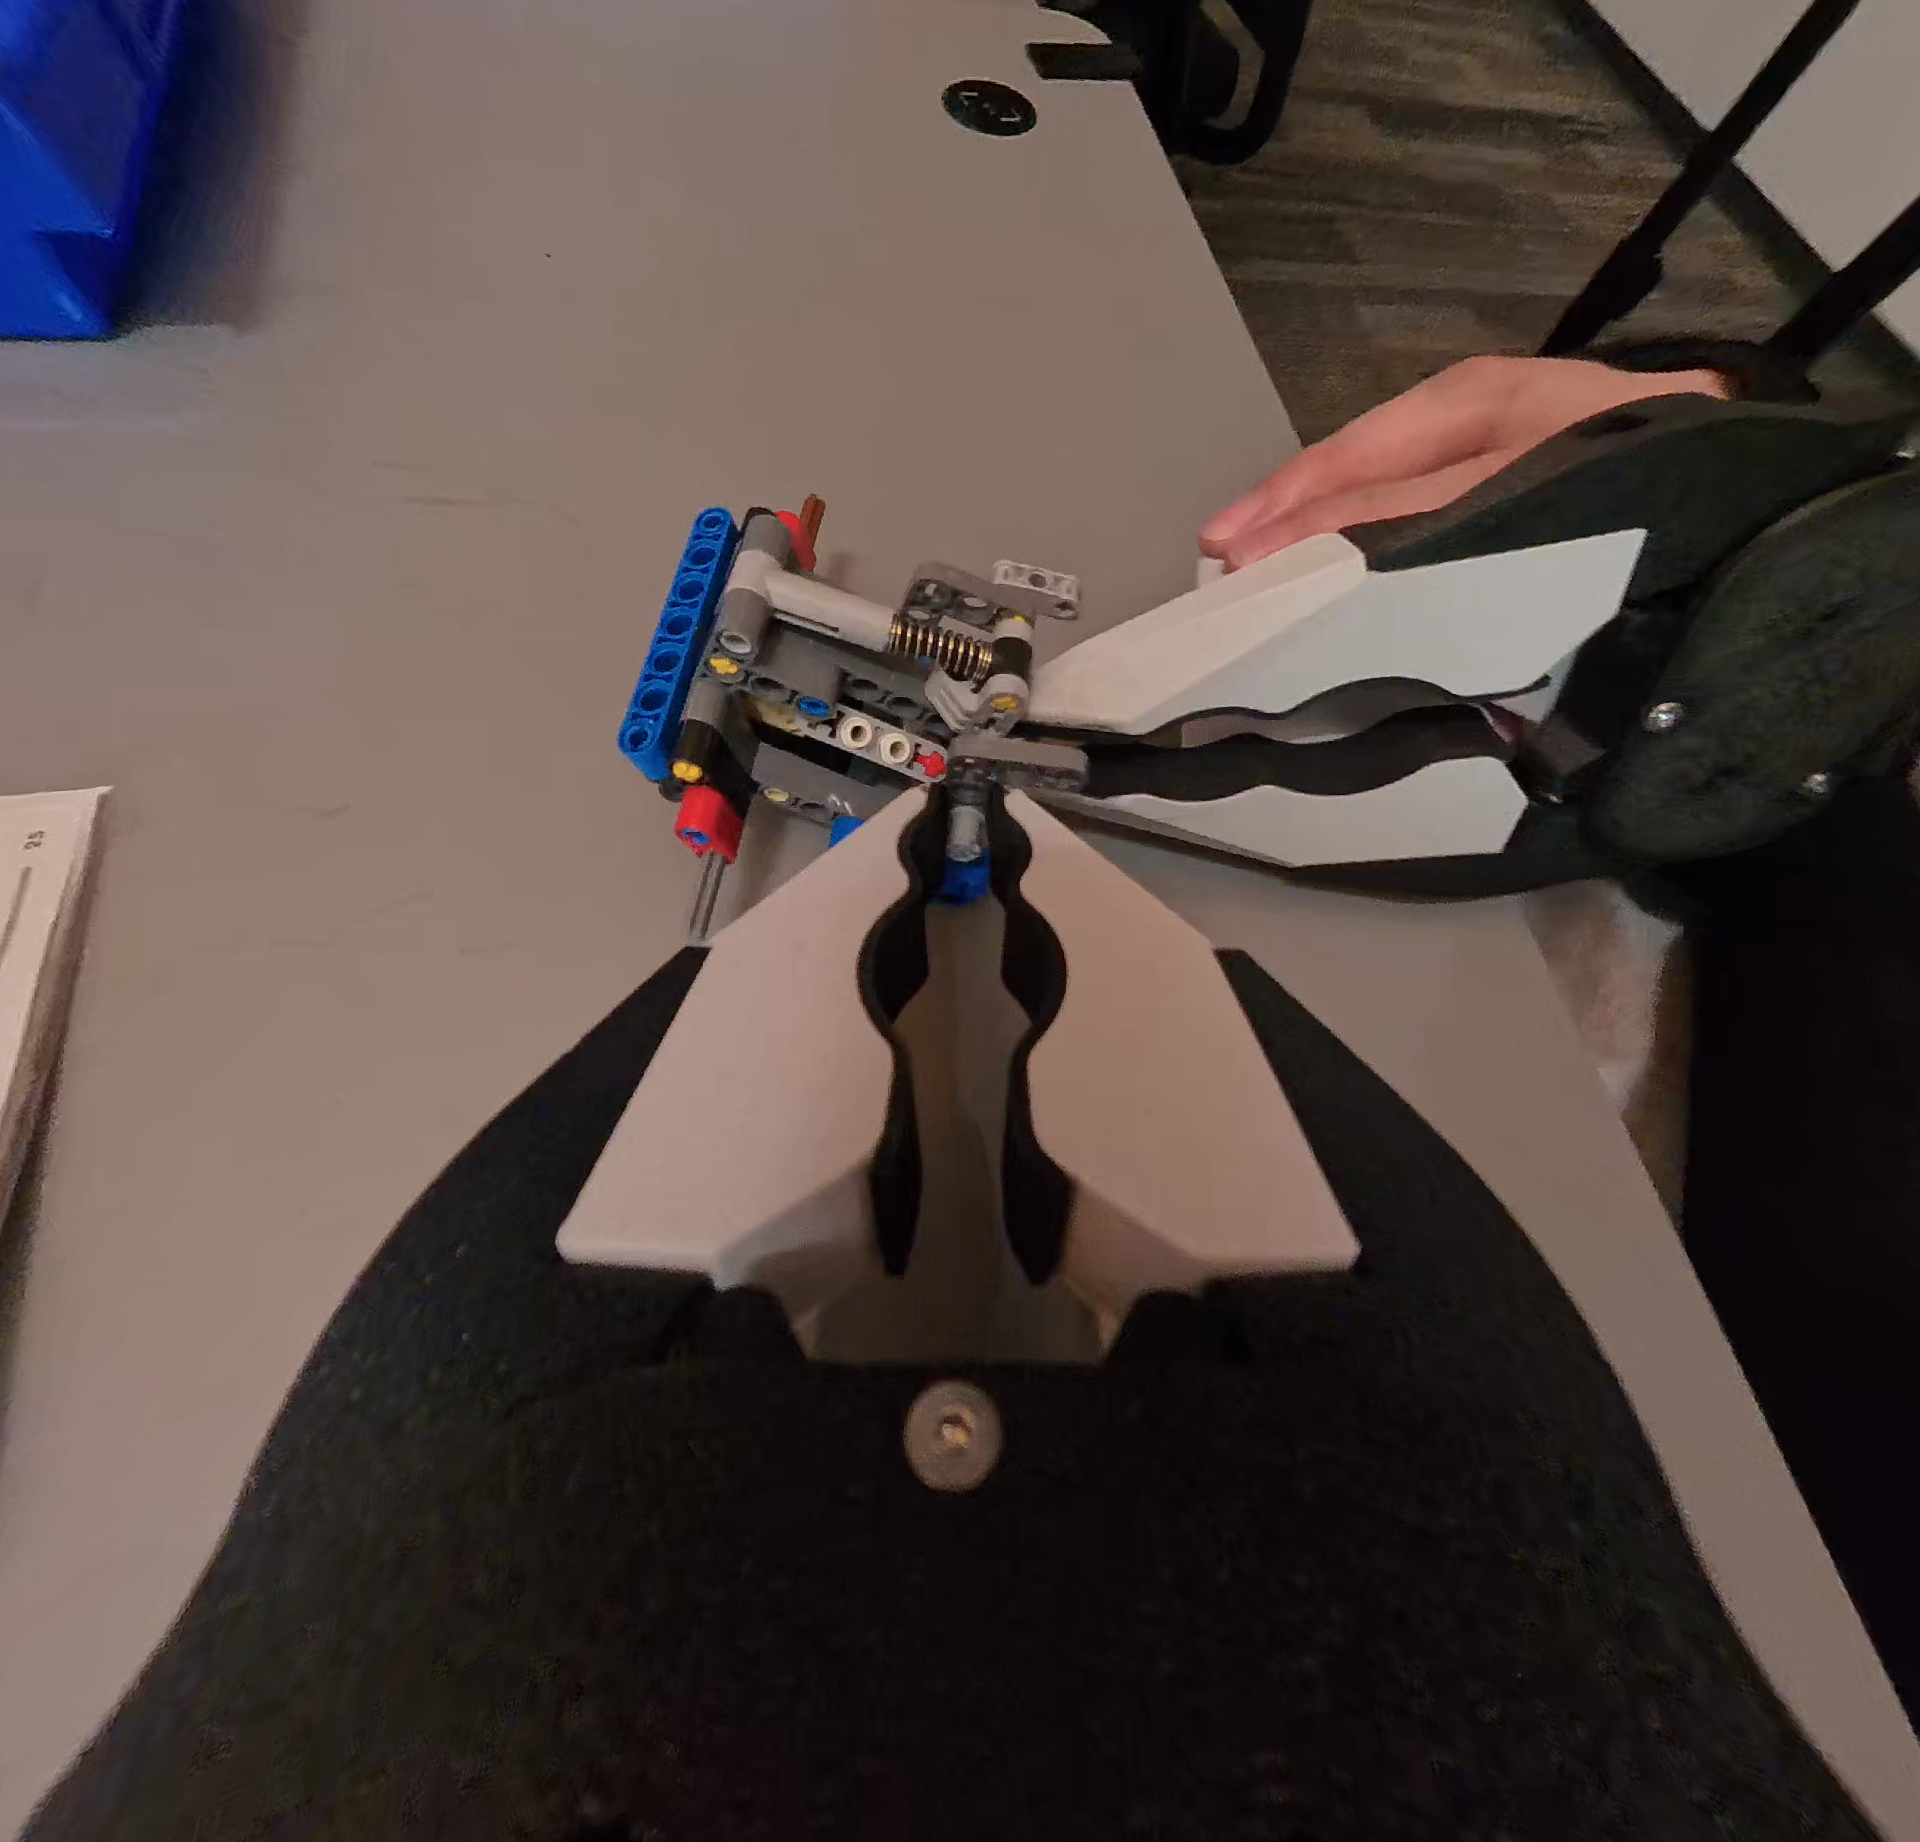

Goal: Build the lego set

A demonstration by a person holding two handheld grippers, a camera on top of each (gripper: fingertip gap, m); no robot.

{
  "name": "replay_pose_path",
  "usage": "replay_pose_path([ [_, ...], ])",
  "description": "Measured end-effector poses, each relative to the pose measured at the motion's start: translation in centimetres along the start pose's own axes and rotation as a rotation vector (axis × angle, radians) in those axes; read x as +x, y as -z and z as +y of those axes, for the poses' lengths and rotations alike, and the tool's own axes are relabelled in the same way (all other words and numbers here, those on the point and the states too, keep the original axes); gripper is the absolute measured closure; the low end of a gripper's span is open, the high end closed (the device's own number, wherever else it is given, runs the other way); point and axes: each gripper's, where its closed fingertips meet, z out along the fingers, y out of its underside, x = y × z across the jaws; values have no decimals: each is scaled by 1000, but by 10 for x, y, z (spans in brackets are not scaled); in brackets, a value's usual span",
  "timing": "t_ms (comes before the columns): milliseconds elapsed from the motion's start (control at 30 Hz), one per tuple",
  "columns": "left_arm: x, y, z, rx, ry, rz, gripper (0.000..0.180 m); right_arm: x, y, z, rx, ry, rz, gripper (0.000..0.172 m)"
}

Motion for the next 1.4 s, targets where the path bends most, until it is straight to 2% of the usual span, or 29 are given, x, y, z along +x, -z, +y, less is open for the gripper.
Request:
replay_pose_path([
  [300,-5,2,0,8,-119,-175,176,2,-6,3,-59,-8,22,164],
  [567,-4,5,1,25,14,-187,176,1,-9,2,-65,-26,9,165],
  [900,-9,10,7,-11,-137,-348,176,-2,-11,-8,-45,-31,-16,165],
  [1000,-13,10,10,-35,-122,-371,175,-2,-11,-11,-21,1,-14,166],
  [1233,-16,9,10,-53,-93,-356,177,-1,-18,-7,-73,125,11,161],
  [1400,-21,12,10,-48,-33,-394,177,2,-24,-7,-109,89,13,165],
])
